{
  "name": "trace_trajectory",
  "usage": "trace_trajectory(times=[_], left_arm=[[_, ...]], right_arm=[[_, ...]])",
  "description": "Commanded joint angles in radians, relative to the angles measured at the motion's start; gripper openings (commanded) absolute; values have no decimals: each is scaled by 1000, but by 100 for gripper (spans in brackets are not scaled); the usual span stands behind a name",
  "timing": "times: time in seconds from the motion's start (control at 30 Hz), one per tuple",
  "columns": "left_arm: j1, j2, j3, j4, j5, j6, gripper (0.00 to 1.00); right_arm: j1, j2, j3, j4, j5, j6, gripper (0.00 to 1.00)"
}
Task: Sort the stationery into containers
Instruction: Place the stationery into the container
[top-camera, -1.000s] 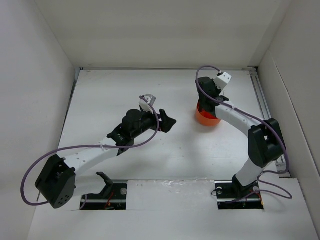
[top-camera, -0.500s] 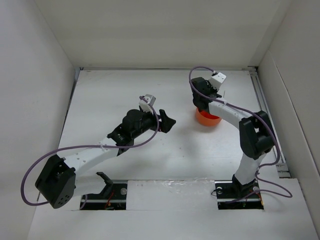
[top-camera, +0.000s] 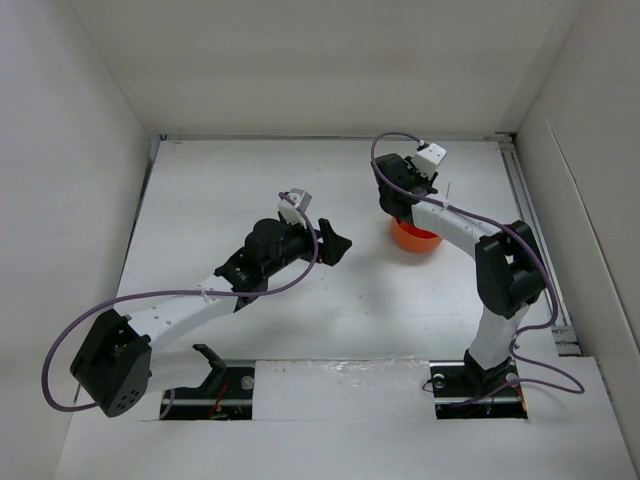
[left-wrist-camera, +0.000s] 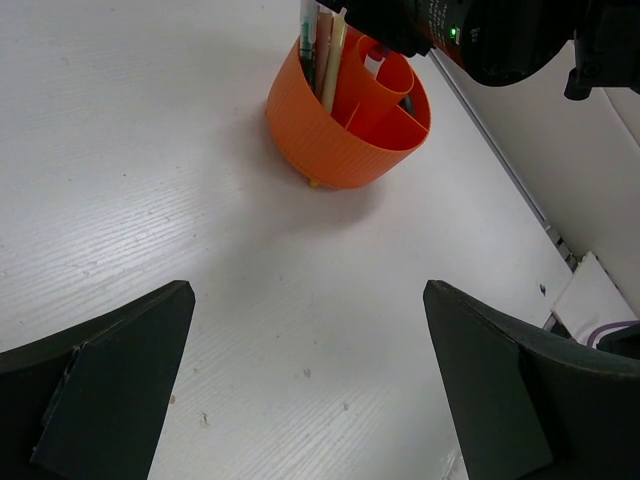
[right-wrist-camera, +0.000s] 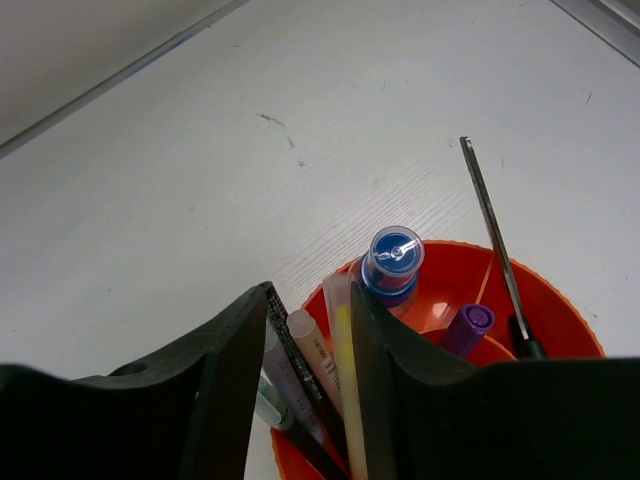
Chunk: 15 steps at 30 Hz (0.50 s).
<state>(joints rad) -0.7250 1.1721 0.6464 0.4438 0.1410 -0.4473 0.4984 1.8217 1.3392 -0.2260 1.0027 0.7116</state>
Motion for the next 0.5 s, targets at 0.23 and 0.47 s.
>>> trace_trajectory(times=[0.23,0.47], left_arm=[[-2,-23,9,21,-4,-5,100],[-2,-14,9,21,-4,-5,100]], right_arm=[[22,-117,6,-24,-47,20,61],[52,-243,-69,-33,-118,38,74]])
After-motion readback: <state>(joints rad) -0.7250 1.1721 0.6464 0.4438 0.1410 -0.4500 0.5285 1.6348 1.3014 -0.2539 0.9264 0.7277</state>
